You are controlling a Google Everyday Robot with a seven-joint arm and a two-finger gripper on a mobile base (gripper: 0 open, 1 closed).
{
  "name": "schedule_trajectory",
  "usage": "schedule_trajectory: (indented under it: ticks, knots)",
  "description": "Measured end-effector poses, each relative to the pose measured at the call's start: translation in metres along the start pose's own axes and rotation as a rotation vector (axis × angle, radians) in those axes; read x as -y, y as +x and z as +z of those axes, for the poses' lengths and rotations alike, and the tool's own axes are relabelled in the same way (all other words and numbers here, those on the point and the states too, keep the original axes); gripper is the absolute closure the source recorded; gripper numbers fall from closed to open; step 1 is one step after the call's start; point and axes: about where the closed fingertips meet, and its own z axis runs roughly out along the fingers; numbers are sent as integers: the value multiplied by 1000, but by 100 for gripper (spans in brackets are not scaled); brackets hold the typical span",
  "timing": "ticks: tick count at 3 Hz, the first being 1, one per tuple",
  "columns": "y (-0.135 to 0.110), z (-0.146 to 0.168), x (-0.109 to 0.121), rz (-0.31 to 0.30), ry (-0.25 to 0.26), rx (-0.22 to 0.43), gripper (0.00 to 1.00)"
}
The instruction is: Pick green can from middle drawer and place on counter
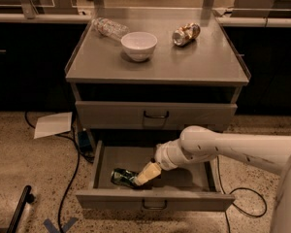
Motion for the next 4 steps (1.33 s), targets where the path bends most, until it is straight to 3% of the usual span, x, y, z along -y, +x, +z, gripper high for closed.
schedule_trajectory:
  ticks: [1,2,3,4]
  knots:
    - [17,-1,6,58,28,-12,0]
    - [21,20,14,98,36,-10,0]
    - [10,45,17,92,4,-1,0]
    - [-27,81,9,33,-30,35,0]
